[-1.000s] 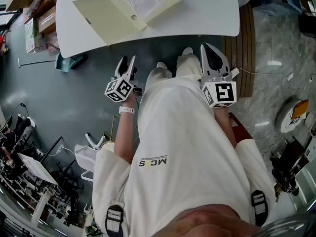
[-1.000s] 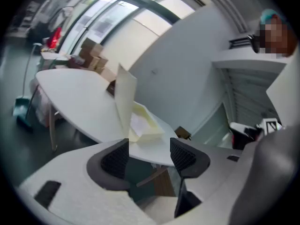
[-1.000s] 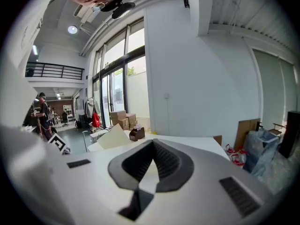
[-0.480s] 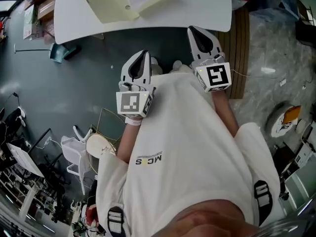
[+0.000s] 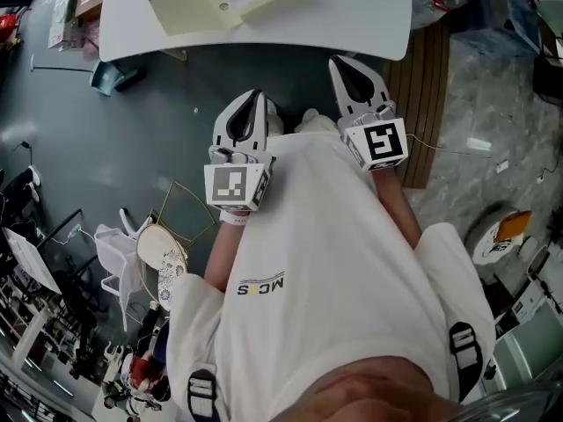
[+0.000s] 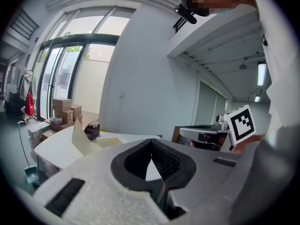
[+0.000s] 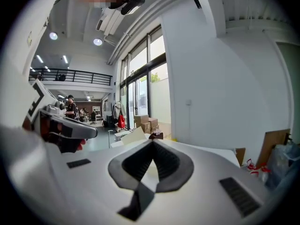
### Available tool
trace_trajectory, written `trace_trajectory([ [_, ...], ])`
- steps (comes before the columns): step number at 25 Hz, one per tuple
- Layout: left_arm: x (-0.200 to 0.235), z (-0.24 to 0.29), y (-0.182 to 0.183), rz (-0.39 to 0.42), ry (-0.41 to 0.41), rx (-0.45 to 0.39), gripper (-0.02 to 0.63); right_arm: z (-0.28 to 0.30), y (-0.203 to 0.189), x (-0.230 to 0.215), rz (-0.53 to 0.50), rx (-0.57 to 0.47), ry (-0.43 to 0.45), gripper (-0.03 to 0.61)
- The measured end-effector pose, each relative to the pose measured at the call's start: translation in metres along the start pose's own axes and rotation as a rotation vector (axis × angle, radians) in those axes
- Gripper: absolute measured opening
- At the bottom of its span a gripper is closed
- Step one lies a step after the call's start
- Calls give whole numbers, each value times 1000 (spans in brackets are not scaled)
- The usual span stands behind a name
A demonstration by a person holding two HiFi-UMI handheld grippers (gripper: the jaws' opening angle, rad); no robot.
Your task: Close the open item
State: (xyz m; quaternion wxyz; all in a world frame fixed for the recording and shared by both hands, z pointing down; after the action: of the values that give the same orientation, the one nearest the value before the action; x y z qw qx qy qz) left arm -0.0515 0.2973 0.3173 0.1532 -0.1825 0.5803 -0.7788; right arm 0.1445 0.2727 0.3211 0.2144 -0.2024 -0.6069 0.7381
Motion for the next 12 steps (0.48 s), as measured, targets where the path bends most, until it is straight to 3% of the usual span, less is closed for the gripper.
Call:
trace_trajectory([
  [4,-4,2,-6,-12,54,10,25,-7,1,-7,30,-56,100,14],
  [12,12,10,-15,-85,121,30,25,20,-7,-8,8,-27,132,14],
])
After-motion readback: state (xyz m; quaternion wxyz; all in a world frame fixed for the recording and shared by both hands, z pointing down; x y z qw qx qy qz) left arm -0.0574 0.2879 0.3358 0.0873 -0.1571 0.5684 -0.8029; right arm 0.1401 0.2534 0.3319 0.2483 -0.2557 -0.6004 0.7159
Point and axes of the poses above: the fingertips, and each gripper's own axes: z forward along the fingers, x to its left, y out of its top, the point moved 6 cm from there along -z, backward along the fingers, and after that the axes turned 7 degrees about y, right-handed, at the moved point
